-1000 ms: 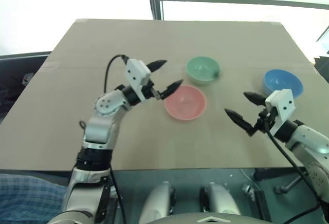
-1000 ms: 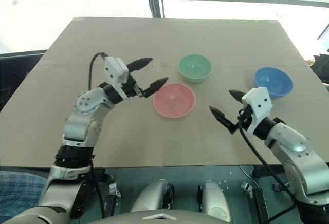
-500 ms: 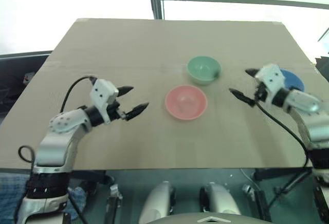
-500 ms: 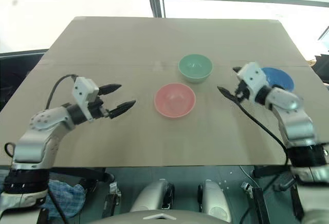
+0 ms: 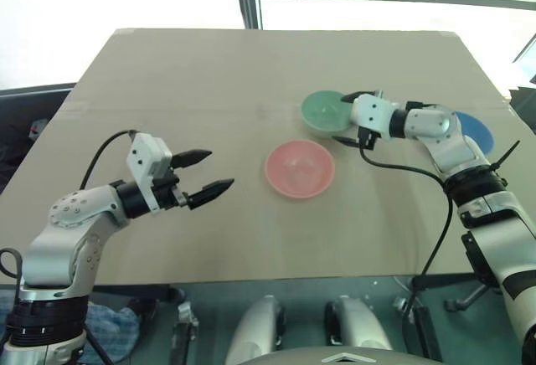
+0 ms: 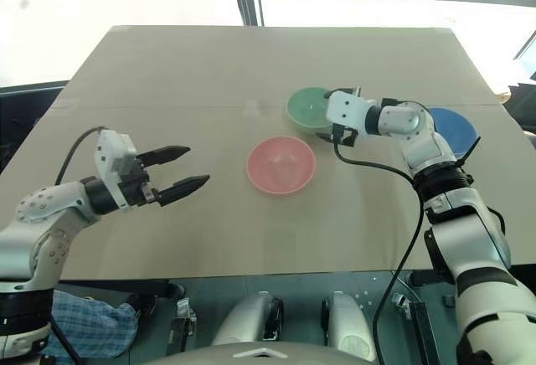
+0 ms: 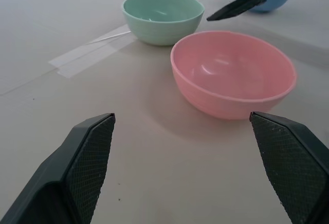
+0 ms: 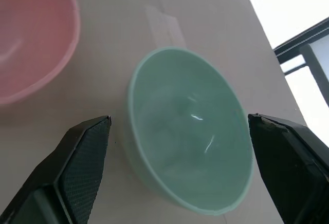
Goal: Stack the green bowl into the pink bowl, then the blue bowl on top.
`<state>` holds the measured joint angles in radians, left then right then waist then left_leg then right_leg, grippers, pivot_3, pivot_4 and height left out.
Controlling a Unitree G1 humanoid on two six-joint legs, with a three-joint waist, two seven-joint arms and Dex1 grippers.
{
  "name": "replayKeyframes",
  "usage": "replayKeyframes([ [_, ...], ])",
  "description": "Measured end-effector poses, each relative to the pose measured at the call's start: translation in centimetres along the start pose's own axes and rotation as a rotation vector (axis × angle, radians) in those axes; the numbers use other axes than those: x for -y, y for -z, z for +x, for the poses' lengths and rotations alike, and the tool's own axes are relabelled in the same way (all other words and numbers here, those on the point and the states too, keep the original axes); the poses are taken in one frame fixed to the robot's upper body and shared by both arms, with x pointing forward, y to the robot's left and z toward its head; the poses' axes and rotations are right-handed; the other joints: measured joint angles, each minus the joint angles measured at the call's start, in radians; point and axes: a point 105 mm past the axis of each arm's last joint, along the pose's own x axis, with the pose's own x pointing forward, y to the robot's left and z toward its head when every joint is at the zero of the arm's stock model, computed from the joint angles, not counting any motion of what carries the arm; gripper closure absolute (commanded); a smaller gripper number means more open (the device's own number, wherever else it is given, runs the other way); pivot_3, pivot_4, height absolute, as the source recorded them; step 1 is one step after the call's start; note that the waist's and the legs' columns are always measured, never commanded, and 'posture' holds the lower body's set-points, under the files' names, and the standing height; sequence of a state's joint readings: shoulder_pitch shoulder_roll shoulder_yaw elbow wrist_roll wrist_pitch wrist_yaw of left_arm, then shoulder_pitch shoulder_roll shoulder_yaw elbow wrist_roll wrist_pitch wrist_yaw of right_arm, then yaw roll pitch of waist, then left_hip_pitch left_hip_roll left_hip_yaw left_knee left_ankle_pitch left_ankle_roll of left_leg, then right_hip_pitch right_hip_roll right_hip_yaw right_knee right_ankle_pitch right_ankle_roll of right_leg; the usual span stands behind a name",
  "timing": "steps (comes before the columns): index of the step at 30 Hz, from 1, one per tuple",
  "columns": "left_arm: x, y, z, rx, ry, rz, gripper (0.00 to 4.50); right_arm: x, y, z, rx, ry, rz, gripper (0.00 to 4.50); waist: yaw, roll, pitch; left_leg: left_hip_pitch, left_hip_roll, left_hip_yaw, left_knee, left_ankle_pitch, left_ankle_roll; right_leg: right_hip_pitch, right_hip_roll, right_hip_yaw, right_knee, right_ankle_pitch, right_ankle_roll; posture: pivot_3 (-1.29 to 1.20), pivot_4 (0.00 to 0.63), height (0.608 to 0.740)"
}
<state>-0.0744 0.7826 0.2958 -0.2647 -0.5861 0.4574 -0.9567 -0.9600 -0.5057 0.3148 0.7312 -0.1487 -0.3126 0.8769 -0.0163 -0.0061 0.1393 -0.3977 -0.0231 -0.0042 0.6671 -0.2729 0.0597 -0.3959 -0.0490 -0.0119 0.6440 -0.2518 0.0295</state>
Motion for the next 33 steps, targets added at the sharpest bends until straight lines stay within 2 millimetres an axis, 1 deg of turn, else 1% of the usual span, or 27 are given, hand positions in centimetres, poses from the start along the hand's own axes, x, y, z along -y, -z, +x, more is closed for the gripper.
replayKeyframes([
  [4,0.0,0.1,-0.2,-0.003,-0.003,-0.014,0.07,0.0,0.3,0.7,-0.022,-0.026,0.009,0.0,-0.001,0.0,0.0,0.001,0.0,0.0,0.0,0.0,-0.001,0.0,0.0,0.0,0.002,0.0,0.0,0.0,0.15,0.74],
  [9,0.5,0.0,-0.2,-0.001,0.011,-0.015,0.07,-0.5,1.5,1.6,-0.098,-0.057,0.0,0.0,0.0,0.0,0.0,0.001,0.0,0.0,0.0,0.0,-0.001,0.0,-0.001,0.0,0.002,0.0,-0.001,0.0,0.15,0.74],
  [12,0.5,0.0,-0.2,-0.004,0.013,-0.009,0.0,-0.8,1.7,2.2,-0.128,-0.073,-0.048,0.83,-0.003,0.001,0.001,0.001,-0.001,0.0,-0.001,0.0,-0.001,-0.001,-0.001,0.0,0.002,0.0,-0.001,0.0,0.15,0.74],
  [13,0.5,0.1,-0.2,-0.006,0.012,-0.008,0.0,-0.6,1.5,2.3,-0.127,-0.07,-0.075,1.35,-0.004,0.001,0.001,0.001,-0.001,0.0,-0.001,0.0,-0.001,-0.001,0.0,0.0,0.002,0.0,-0.001,0.0,0.15,0.74],
  [14,0.5,0.2,-0.2,-0.012,0.01,-0.008,0.0,-0.4,1.2,2.5,-0.12,-0.064,-0.089,1.65,-0.004,0.001,0.001,0.001,0.0,0.0,-0.002,0.0,-0.001,-0.001,0.0,0.0,0.002,0.0,-0.001,0.0,0.15,0.74],
  [15,0.6,0.4,-0.3,-0.018,0.009,-0.012,0.0,-0.3,0.8,2.6,-0.114,-0.061,-0.099,2.2,-0.005,0.001,0.001,0.001,0.0,0.0,-0.002,0.0,-0.001,-0.001,0.0,0.0,0.002,0.0,-0.001,0.0,0.15,0.74],
  [18,0.7,0.7,-0.3,-0.028,0.009,-0.017,0.0,-0.1,0.5,2.9,-0.106,-0.061,-0.11,3.02,-0.007,0.001,0.001,0.001,0.0,0.0,-0.002,0.0,-0.001,-0.001,0.0,0.0,0.002,0.0,-0.001,0.0,0.15,0.74],
  [20,0.8,0.6,-0.3,-0.027,0.012,-0.012,0.0,-0.3,0.5,3.0,-0.104,-0.063,-0.107,3.85,-0.006,0.001,0.001,0.001,0.0,0.0,-0.002,0.001,-0.001,-0.001,0.0,0.0,0.002,0.0,-0.001,0.0,0.15,0.74],
  [21,0.9,0.6,-0.3,-0.026,0.013,-0.01,0.0,-0.4,0.4,3.1,-0.102,-0.065,-0.106,4.36,-0.006,0.001,0.001,0.001,-0.001,0.0,-0.002,0.001,-0.001,-0.001,0.0,0.0,0.002,0.0,-0.001,0.0,0.15,0.74],
  [22,0.8,0.6,-0.3,-0.025,0.013,-0.01,0.0,-0.5,0.5,3.2,-0.102,-0.068,-0.105,4.44,-0.006,0.001,0.001,0.001,-0.001,0.0,-0.002,0.001,-0.001,-0.001,0.0,0.0,0.002,0.0,-0.001,0.0,0.15,0.74],
  [33,1.1,0.6,0.3,-0.021,0.033,-0.011,0.0,-0.6,0.5,3.1,-0.099,-0.084,-0.112,4.44,-0.018,0.002,0.001,0.001,-0.001,0.0,-0.002,0.001,-0.001,-0.001,0.0,0.0,0.002,0.0,-0.001,0.0,0.15,0.74],
])
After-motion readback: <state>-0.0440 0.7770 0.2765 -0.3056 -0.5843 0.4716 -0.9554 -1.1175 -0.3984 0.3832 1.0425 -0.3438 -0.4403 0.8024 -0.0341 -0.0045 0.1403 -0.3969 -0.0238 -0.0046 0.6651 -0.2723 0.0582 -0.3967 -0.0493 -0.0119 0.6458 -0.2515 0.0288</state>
